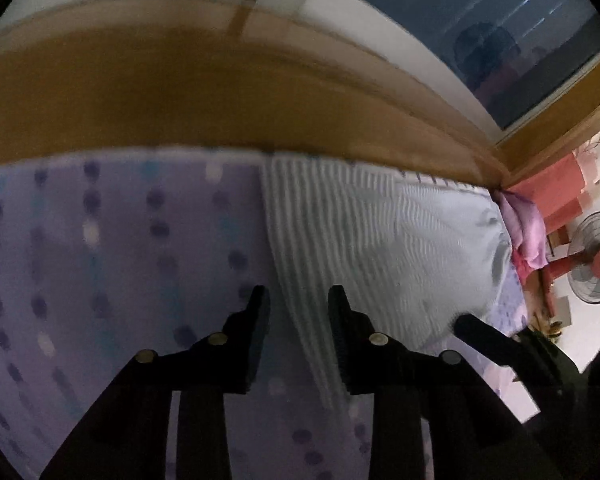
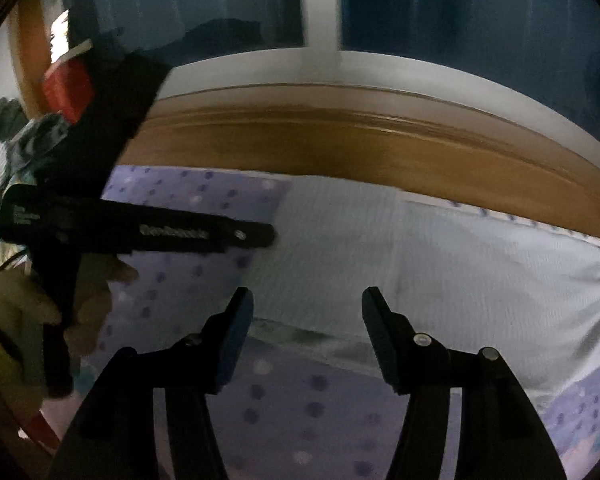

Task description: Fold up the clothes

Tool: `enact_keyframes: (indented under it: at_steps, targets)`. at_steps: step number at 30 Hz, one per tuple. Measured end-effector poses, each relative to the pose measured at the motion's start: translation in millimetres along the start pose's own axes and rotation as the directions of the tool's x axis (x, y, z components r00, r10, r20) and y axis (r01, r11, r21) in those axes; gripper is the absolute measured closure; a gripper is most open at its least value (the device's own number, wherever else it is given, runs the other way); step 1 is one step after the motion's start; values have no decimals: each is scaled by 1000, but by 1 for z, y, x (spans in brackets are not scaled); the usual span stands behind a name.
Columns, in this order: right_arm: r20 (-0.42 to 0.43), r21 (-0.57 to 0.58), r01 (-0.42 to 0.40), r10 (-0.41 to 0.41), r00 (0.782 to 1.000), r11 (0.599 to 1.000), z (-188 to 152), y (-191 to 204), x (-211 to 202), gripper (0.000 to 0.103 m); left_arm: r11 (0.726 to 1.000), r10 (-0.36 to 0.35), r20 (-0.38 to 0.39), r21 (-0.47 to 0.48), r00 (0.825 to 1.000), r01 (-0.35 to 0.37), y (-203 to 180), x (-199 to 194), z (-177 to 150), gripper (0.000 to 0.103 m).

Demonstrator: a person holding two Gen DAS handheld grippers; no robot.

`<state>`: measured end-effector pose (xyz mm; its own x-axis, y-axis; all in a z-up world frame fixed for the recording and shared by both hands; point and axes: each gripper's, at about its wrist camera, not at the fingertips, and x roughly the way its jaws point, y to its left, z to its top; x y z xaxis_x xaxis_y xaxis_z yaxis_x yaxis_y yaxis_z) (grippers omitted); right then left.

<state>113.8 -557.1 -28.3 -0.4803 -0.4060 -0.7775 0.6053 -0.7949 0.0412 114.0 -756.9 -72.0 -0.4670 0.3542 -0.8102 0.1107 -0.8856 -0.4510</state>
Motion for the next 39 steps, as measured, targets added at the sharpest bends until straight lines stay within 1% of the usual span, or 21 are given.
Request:
enact_keyframes:
  at_steps: [2,4,5,7,8,10,14,18,23,26,28,34,39]
  targets:
    - [-22,-8,9,-10,1000,1000,-5,4,20,46,1000,9,-6,3,1000,-9,1,6,-10,70]
    - [-67,36,14,-12,998,999,-12,3,41,46,1000,3,10,2,1000,-3,2,3,-15,67]
    - [-56,37,19,-17,998,999,-16,3,42,46,1000,6,8,9,1000,-6,1,3,-16,67]
    - [-13,21,30,-30,999,999,-24,5,38,46,1000,10,3,21,1000,-10,0,3,-18,67]
    - [-12,0,36,-36,999,999,-26,6,37,46,1000,9,0,21,1000,-9,0,2,-18,67]
    - [-27,-2,36,-36,999,999,-27,5,33,46,1000,9,-8,23,1000,-9,0,2,-17,67]
    - [-49,52,23,-21,999,998,-36,-2,12,46,998,46,-13,50,999,-45,-5,0,-16,64]
    - [-56,55,50,-46,997,997,-45,-2,-4,46,994,78,-10,74,997,-77,-9,-3,-17,62]
    - [-27,65,90,-88,996,994,-39,1,-5,46,991,102,-19,86,995,-100,-10,-7,-12,58]
    - [-11,49,84,-84,996,995,-33,8,-1,46,989,112,-11,101,994,-110,-15,-6,-5,57]
    - [-2,34,75,-75,997,997,-28,16,3,46,989,110,-8,100,994,-109,-16,-6,-2,57]
    - [26,-33,75,-74,997,997,-19,39,12,46,995,63,-20,75,998,-62,-15,3,12,57]
    - [23,-41,71,-70,997,997,-17,44,19,46,996,43,-20,78,999,-41,-14,8,22,57]
